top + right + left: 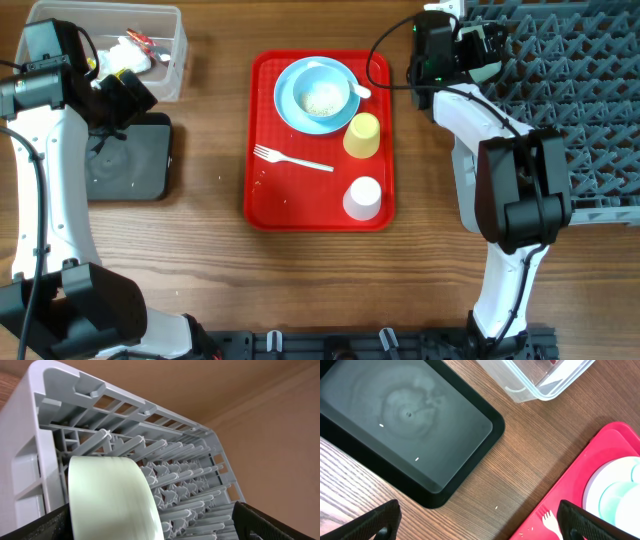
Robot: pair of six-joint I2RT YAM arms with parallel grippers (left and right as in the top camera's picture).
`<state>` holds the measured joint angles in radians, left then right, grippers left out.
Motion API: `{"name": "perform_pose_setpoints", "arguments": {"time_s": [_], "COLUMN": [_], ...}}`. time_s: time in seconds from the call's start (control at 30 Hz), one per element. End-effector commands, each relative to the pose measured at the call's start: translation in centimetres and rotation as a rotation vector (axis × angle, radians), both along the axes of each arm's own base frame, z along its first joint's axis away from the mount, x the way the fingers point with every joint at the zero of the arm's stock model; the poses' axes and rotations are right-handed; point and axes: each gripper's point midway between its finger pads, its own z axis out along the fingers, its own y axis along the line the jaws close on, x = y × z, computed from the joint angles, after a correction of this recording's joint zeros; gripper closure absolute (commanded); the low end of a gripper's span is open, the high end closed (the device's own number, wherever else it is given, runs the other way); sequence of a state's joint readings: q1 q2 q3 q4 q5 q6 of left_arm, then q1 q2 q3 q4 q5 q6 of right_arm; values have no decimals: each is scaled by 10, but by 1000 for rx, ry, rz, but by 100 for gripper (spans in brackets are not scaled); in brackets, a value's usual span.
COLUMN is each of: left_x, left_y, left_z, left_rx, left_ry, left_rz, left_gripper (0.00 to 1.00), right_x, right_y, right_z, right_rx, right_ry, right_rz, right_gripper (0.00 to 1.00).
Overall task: Sort waste into correct bins and load items into the dishwasher rack
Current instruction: 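Lower the green bowl into the rack and open the right gripper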
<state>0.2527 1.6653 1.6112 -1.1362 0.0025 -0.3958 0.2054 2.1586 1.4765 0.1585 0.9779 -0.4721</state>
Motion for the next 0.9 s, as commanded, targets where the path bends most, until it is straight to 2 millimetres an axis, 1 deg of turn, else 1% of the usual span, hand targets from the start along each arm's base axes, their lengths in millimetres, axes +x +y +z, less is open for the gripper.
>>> {"name": "perform_pose_setpoints", "arguments": {"time_s": [0.0, 0.2, 0.27, 0.33, 0.37, 0.43, 0.47, 0.5, 0.53, 0.6, 0.63, 0.67, 0.73, 0.87], "left_x": [2, 2, 2, 2, 2, 2, 1, 1, 0, -1, -2, -3, -4, -4], "left_y": [-1, -1, -1, -1, -1, -1, -1, -1, -1, -2, -2, -2, -2, -2], "left_z": [-1, -1, -1, -1, -1, -1, -1, -1, -2, -2, -2, -3, -3, -3], "left_rx": [-8, -9, -9, -8, -9, -9, -10, -10, -10, -11, -12, -13, -14, -14], "left_ry": [-3, -2, -3, -3, -2, -2, 1, 5, 7, 13, 16, 20, 27, 26], "left_rz": [1, 1, 1, 1, 1, 1, 1, 1, -2, -2, -2, -2, -2, -1], "left_gripper": [0, 0, 0, 0, 0, 0, 0, 0, 0, 0, 0, 0, 0, 0], "right_x": [-2, -4, -5, -8, -11, -22, -30, -43, -53, -70, -80, -89, -100, -98], "right_y": [10, 20, 30, 42, 53, 84, 103, 134, 157, 192, 209, 224, 241, 236], "right_z": [26, 69, 79, 83, 82, 75, 71, 66, 64, 63, 65, 66, 68, 63], "right_rx": [14, 80, 110, 154, 198, 349, 454, 620, 746, 937, 1028, 1094, 1187, 1182], "right_ry": [-46, -122, -117, -117, -105, -75, -50, 0, 39, 111, 155, 201, 254, 250], "right_rz": [19, 87, 142, 183, 214, 285, 323, 396, 453, 545, 598, 660, 716, 674], "right_gripper": [0, 0, 0, 0, 0, 0, 0, 0, 0, 0, 1, 9, 20, 22]}}
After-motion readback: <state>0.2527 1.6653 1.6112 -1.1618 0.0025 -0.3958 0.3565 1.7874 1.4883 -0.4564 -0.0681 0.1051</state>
